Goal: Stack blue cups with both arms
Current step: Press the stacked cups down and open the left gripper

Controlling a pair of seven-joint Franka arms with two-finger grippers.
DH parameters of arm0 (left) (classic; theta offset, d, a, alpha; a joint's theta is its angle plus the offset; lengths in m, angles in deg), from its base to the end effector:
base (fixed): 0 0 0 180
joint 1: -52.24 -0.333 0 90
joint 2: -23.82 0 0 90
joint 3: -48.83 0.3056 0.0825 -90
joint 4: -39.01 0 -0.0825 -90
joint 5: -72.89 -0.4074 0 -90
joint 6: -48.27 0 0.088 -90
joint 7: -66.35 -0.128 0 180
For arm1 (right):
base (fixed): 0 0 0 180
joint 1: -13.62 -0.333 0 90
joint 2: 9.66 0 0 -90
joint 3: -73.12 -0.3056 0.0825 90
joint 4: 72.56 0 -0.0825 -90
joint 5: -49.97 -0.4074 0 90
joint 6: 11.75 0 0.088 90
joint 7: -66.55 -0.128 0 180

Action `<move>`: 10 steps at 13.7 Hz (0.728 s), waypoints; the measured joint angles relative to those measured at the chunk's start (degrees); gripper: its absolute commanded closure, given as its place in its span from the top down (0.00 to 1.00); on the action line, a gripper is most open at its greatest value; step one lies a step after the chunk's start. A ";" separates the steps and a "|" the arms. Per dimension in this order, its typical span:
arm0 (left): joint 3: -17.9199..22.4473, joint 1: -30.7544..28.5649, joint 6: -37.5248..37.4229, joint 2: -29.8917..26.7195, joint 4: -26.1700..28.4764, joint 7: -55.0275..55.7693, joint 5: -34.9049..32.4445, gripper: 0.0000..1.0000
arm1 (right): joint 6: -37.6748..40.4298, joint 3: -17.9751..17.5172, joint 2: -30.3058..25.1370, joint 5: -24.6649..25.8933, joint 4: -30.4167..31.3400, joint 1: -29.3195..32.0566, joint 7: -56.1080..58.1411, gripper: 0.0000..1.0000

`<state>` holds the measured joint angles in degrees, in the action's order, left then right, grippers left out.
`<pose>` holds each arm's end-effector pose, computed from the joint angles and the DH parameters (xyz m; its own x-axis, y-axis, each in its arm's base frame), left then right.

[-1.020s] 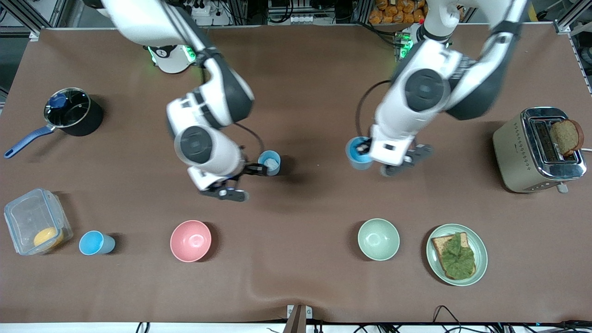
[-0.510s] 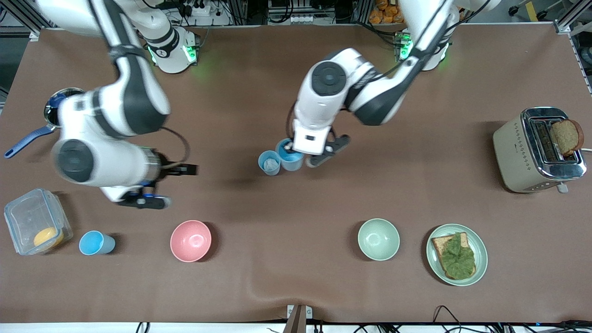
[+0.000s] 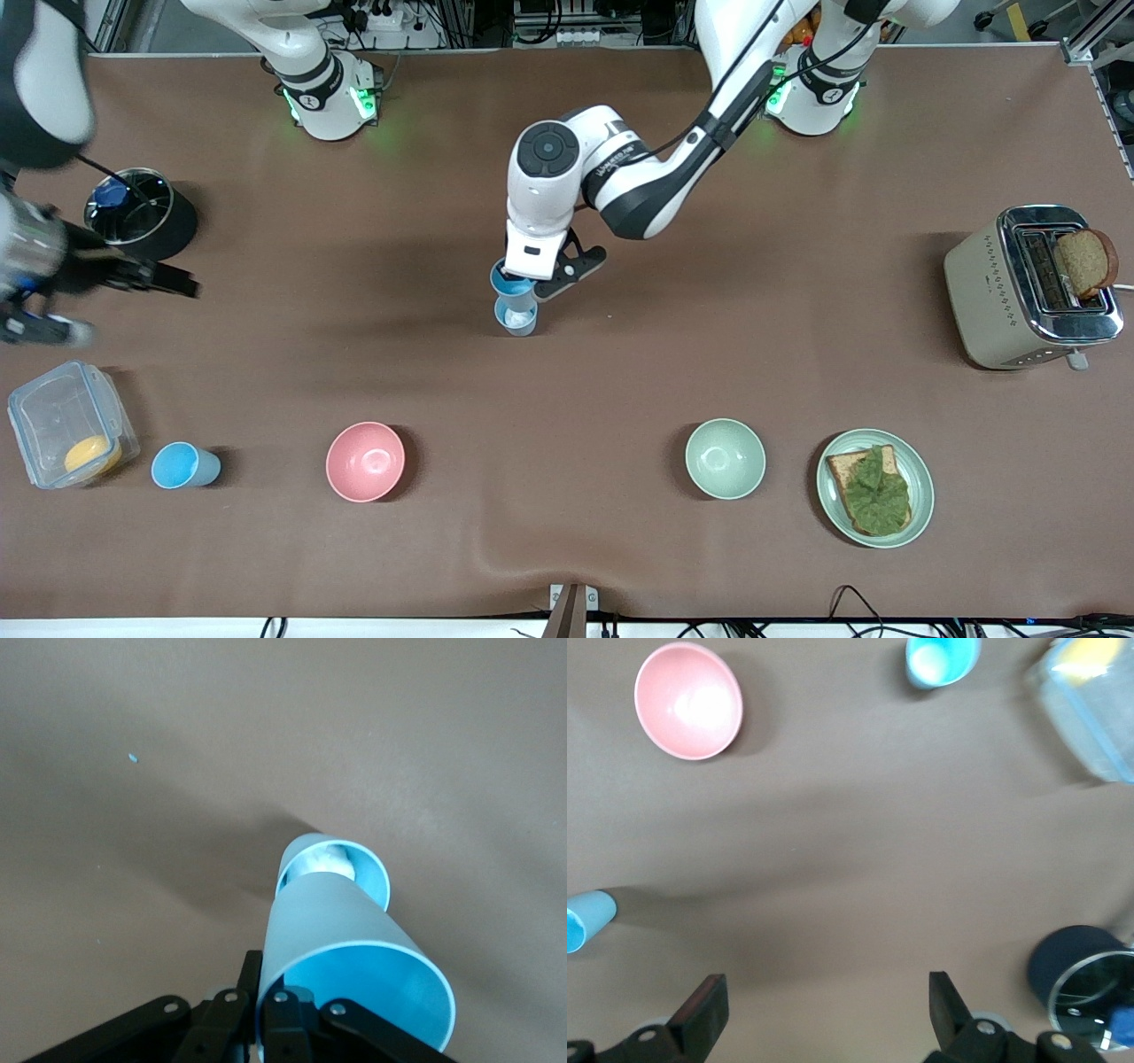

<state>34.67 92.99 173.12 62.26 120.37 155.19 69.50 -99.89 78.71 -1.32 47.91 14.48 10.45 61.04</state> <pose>0.4582 -0.5924 0.2818 0.8125 0.5745 -0.0985 0.5827 -0.8055 0.1080 0.6101 -0.0177 0.5297 0.9824 -0.1372 -0.1268 -0.1395 -0.9902 -0.0095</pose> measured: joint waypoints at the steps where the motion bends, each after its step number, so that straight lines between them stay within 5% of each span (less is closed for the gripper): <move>1: 0.14 0.11 0.72 0.35 -0.01 0.01 0.00 0.00 | -0.02 -0.01 -1.78 1.65 0.21 0.17 0.00 1.00; 8: 0.59 -0.07 4.89 2.26 -0.26 0.01 0.00 0.00 | -4.62 -0.10 -4.83 3.07 0.30 0.18 -0.15 1.00; 9: 0.59 -0.05 5.12 2.36 -0.26 0.01 0.00 0.20 | -4.77 -0.18 -4.83 3.06 0.24 0.18 -0.16 1.00; 10: 0.59 -0.03 5.19 2.47 -0.26 0.01 0.00 0.54 | -4.77 -0.30 -4.84 3.06 0.20 0.18 -0.20 1.00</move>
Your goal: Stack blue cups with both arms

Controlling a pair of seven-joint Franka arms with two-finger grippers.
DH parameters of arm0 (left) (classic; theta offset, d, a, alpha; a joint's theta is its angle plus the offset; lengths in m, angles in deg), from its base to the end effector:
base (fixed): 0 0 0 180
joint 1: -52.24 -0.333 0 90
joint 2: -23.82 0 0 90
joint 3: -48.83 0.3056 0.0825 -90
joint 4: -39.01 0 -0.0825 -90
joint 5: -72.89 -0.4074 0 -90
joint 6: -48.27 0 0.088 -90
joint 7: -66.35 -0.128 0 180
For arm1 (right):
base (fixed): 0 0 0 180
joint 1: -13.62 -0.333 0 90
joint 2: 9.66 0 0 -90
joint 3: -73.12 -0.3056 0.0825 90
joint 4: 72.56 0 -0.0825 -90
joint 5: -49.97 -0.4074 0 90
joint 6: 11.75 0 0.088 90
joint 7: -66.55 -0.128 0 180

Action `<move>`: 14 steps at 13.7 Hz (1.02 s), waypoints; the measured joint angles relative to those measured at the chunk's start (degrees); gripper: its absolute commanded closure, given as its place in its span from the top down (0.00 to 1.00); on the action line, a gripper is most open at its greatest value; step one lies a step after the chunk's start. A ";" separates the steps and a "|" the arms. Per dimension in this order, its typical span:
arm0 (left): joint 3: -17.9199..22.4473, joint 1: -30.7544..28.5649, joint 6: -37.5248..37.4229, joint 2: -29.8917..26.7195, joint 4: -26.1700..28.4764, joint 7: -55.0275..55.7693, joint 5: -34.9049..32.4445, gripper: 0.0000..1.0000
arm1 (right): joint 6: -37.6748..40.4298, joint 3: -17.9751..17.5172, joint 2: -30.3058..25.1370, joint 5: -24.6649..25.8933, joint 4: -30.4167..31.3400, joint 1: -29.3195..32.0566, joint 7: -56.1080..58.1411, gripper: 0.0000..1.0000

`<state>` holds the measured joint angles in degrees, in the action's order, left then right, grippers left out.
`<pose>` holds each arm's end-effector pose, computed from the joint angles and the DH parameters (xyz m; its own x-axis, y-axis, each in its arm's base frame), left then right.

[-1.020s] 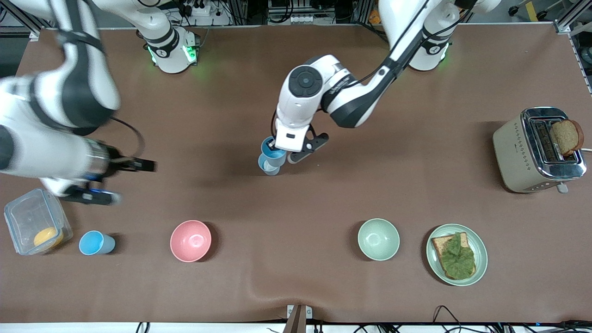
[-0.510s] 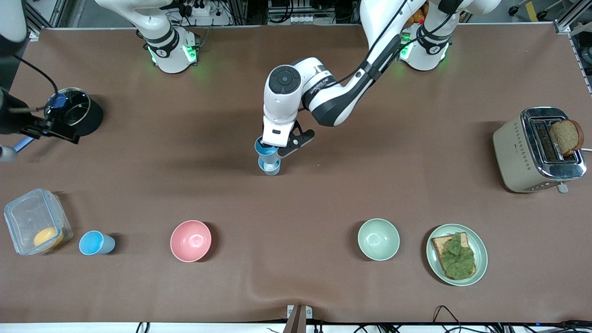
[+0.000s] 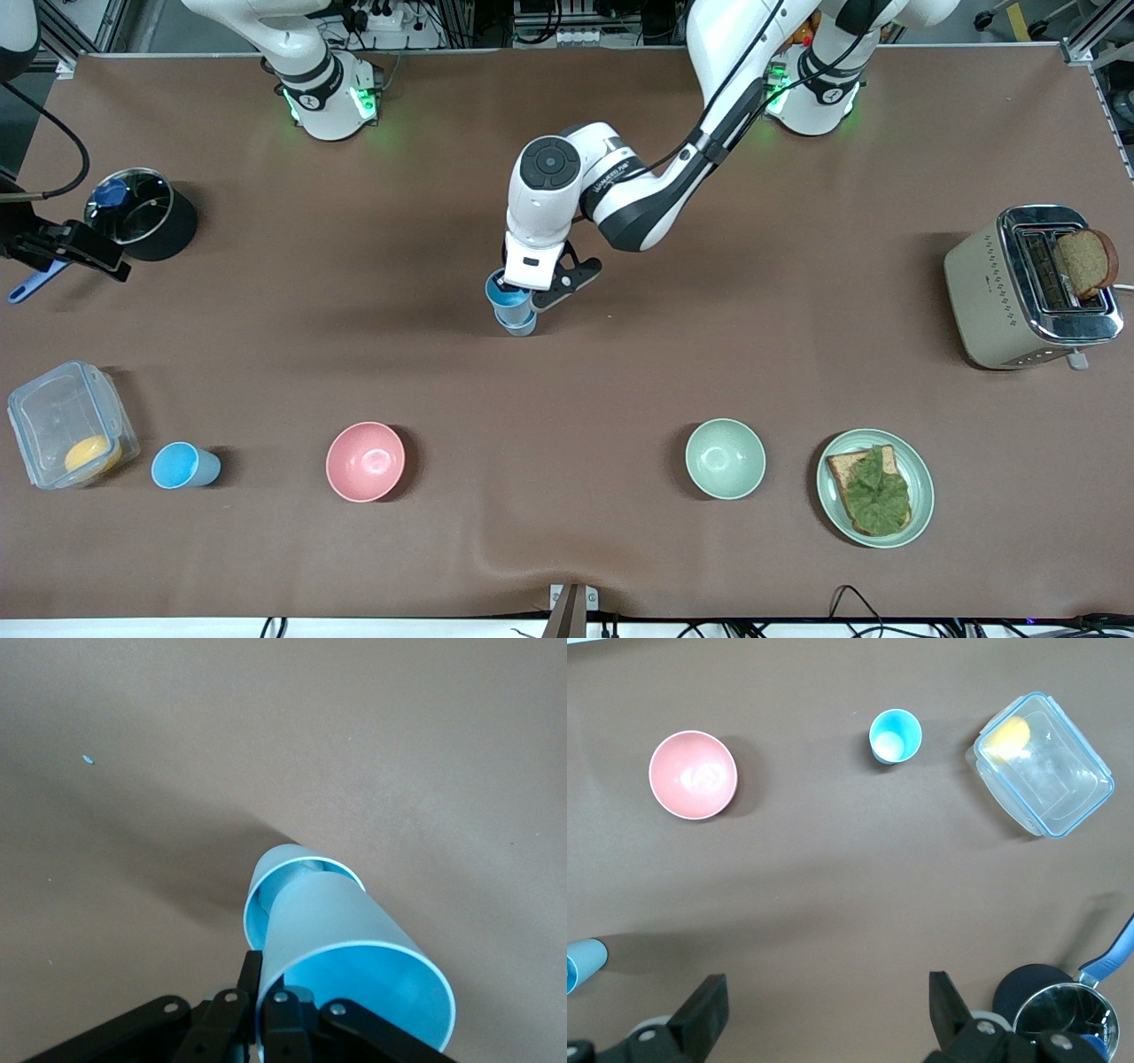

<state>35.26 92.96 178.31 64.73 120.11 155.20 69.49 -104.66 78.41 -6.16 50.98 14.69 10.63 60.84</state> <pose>0.4695 -0.5949 0.2606 0.8046 0.5853 -0.1001 0.5936 -0.7890 0.1586 0.6016 -0.0248 0.5857 0.9896 -0.1380 0.0401 -0.1389 -0.9901 0.0194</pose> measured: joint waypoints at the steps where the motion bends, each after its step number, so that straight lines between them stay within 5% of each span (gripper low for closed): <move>1: 0.00 -0.03 0.05 0.13 0.00 0.00 0.00 1.00 | 0.00 -0.10 0.00 0.00 0.00 0.00 0.00 1.00; 8: 0.39 -2.53 -0.76 -2.79 -2.38 -0.01 -0.13 1.00 | 0.18 -0.56 0.06 0.00 0.05 0.00 0.01 1.00; 14: 0.51 -18.98 -20.83 -17.31 -2.89 -24.71 -0.57 1.00 | 1.33 -0.48 0.06 0.00 0.11 0.02 0.01 1.00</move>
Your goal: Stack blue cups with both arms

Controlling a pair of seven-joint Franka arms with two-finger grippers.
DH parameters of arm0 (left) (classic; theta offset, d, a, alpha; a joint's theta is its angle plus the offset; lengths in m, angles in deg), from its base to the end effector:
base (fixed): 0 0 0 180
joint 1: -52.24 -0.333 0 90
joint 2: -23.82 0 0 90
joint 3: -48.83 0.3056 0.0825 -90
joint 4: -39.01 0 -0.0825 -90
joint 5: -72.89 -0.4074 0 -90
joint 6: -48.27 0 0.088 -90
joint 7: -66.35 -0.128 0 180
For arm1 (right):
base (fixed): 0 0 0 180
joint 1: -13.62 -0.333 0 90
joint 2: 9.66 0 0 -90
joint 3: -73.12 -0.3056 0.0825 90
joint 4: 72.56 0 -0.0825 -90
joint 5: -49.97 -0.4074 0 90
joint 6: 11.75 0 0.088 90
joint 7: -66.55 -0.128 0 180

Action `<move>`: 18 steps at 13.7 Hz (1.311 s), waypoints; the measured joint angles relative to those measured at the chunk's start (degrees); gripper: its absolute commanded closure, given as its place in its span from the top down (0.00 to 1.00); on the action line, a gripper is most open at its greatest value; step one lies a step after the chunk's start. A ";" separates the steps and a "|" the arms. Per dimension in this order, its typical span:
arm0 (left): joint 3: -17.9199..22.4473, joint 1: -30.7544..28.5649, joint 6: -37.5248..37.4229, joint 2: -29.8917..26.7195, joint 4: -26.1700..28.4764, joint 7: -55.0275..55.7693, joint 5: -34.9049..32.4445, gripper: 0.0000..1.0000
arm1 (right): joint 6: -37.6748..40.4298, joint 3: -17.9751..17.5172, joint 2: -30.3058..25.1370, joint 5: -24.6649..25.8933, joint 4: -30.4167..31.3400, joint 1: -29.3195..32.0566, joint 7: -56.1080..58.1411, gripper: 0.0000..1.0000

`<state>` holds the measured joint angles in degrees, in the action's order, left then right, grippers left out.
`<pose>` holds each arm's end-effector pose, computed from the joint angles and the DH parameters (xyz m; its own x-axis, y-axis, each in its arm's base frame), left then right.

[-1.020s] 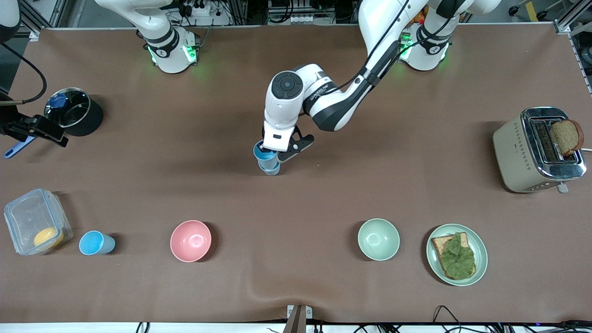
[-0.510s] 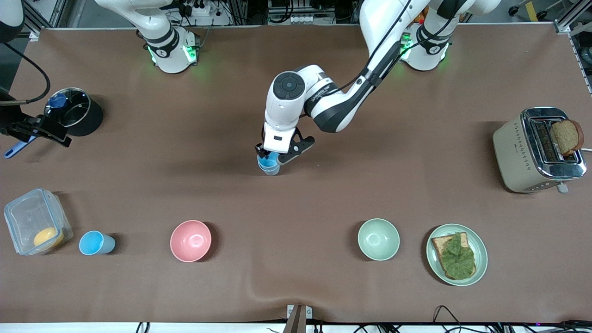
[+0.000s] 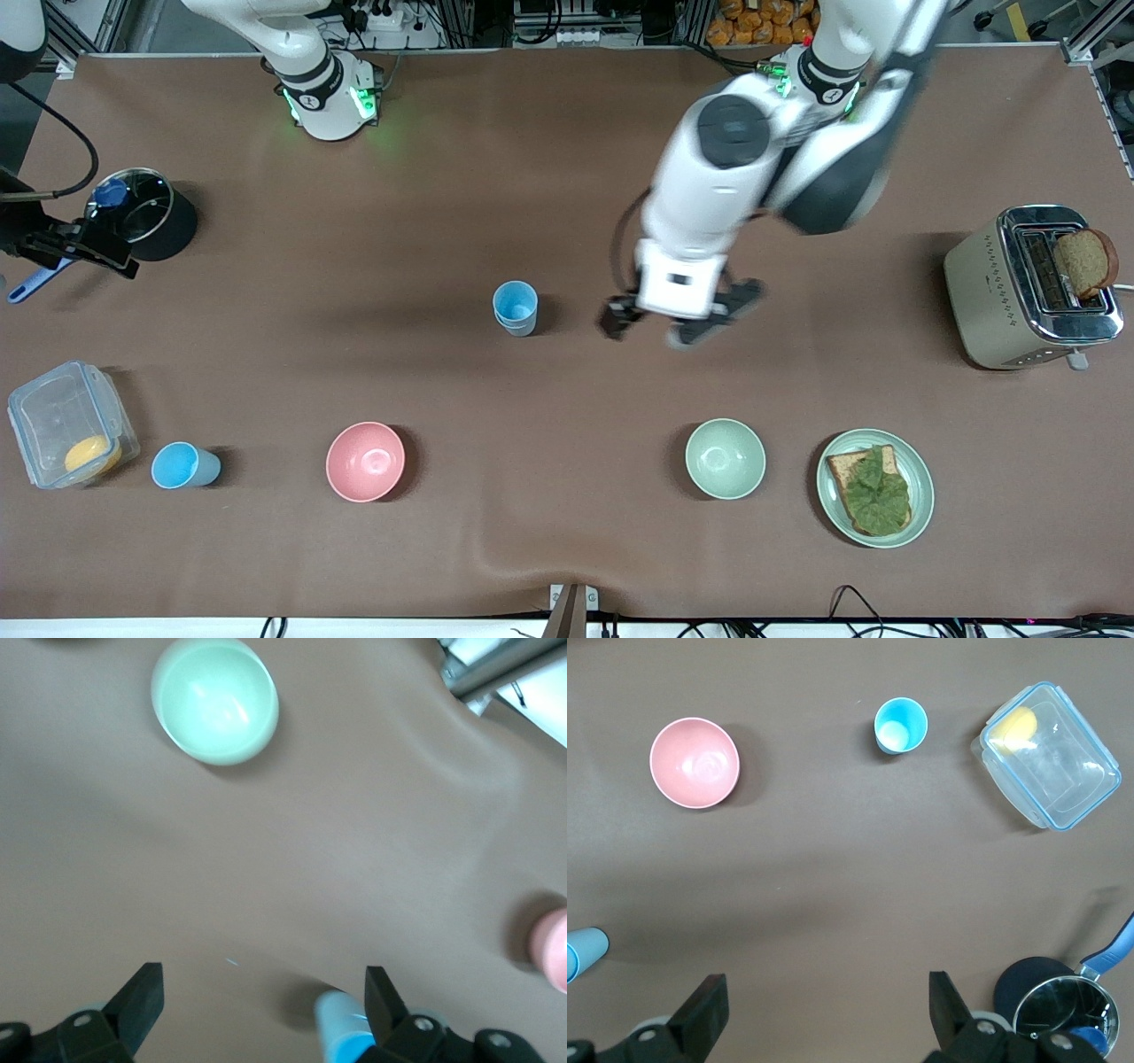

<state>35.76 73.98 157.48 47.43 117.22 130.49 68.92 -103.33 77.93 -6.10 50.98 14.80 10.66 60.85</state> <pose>0.6058 -0.3824 0.4676 0.8665 0.4975 0.0401 0.4887 -0.8620 0.1348 0.5991 -0.0202 0.5820 0.9913 -0.1307 0.0139 -0.1309 -0.9912 0.0216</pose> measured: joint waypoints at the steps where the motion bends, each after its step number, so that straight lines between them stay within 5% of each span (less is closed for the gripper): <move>1: 0.00 -2.37 -2.93 -1.35 0.11 -5.86 0.00 1.00 | 0.08 0.01 0.00 0.00 0.00 0.01 0.00 1.00; 8: -0.17 -19.85 -8.41 -10.78 7.19 -40.64 -0.01 1.00 | 0.14 -0.01 -0.02 0.00 0.10 0.02 0.00 1.00; 18: -0.13 -25.36 -10.03 -18.83 10.37 -48.63 -0.01 1.00 | -0.04 -0.11 -0.03 0.00 0.11 0.02 0.01 1.00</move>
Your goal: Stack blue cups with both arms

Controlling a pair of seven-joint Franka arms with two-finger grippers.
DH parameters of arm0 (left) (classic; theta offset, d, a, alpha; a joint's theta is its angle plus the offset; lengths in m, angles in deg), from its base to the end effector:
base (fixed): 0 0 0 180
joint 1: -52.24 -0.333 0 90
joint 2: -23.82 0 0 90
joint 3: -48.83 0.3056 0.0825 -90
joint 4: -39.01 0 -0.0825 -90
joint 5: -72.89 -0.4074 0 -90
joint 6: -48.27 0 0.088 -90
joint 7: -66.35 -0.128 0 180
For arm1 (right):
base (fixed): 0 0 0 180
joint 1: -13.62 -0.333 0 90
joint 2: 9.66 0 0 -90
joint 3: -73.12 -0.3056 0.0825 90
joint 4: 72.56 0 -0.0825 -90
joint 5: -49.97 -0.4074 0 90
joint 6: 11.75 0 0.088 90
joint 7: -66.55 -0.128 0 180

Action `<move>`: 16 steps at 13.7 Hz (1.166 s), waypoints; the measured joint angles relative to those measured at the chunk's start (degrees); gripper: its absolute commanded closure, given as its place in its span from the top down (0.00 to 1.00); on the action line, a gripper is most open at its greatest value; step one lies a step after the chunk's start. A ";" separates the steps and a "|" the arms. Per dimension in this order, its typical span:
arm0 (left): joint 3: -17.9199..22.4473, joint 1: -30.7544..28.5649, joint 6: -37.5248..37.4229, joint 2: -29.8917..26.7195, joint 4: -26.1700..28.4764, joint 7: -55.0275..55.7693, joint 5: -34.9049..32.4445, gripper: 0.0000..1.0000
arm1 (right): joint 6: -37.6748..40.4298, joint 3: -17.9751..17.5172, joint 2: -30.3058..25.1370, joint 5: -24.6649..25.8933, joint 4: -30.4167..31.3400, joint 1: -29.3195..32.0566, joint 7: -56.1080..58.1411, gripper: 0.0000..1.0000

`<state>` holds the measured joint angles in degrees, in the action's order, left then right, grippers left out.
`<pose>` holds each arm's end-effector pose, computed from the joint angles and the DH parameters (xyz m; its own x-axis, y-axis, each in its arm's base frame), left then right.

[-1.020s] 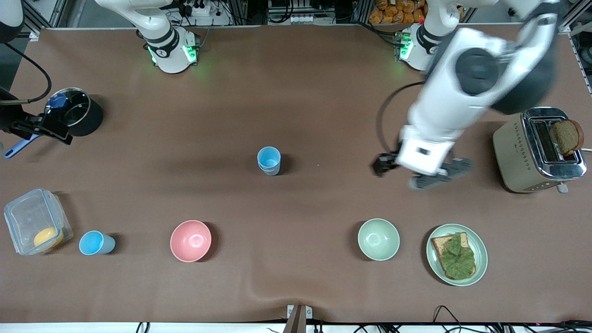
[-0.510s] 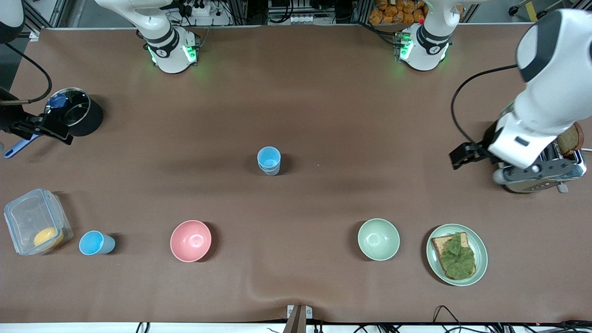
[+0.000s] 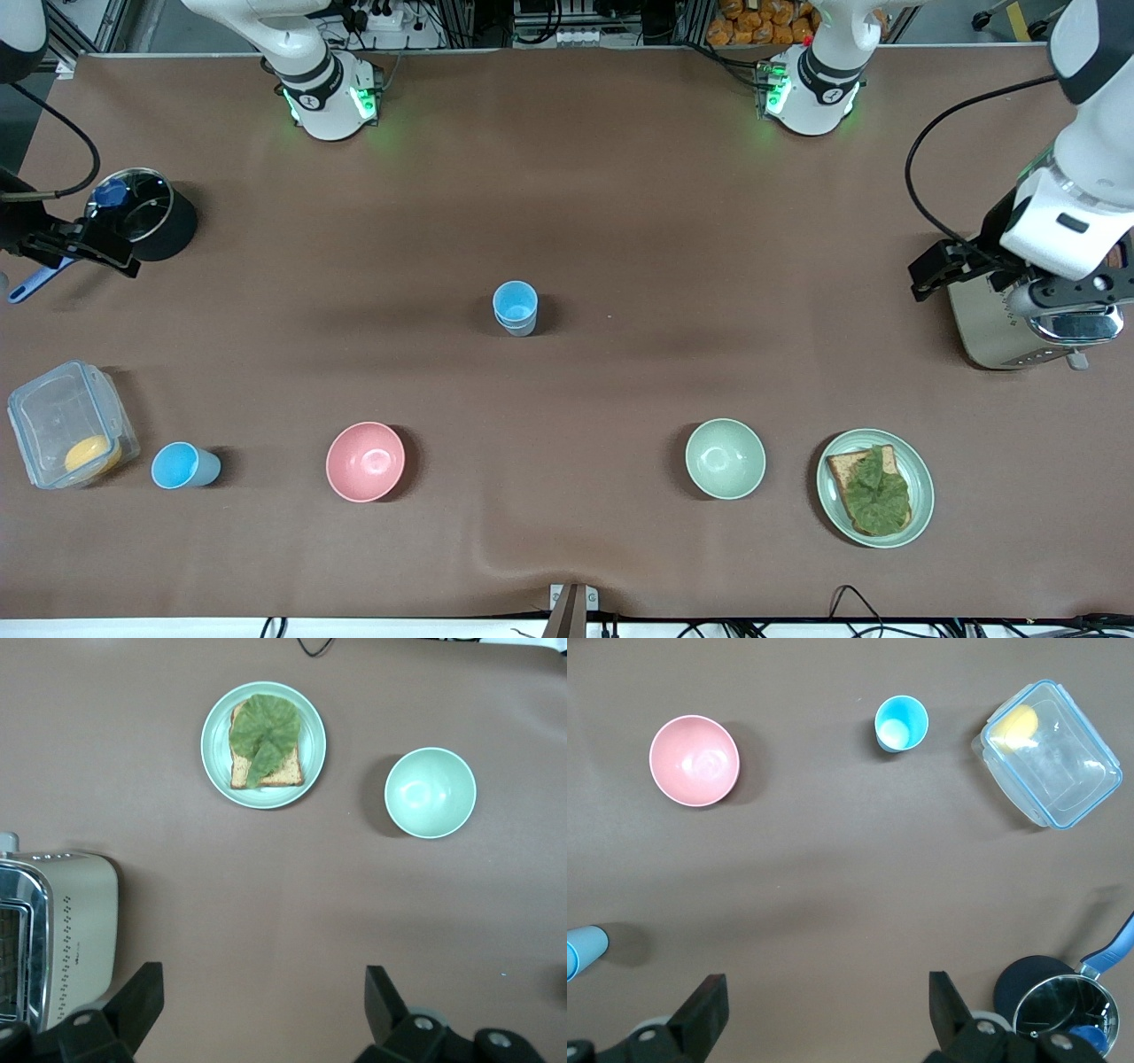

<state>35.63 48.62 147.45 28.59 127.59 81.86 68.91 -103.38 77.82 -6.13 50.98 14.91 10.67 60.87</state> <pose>0.6127 -0.0904 0.5723 0.9889 0.0958 0.1133 0.0987 -0.9949 -0.0208 0.5990 -0.0192 0.5814 0.9916 -0.1286 0.0134 -0.1288 -0.9914 0.0214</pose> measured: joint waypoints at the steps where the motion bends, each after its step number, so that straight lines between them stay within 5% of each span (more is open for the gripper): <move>1: 0.04 0.00 -0.02 -0.47 -0.07 -1.55 0.00 1.00 | 0.00 0.00 0.00 0.00 0.00 0.00 0.00 1.00; 16: 7.11 3.13 -8.11 -1.85 -2.48 -9.95 5.25 1.00 | 0.00 0.14 0.00 0.00 0.01 0.01 0.00 1.00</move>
<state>42.74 51.76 139.34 26.74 125.11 71.90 74.15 -103.37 77.96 -6.13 50.98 14.92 10.68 60.87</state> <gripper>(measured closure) 0.000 0.000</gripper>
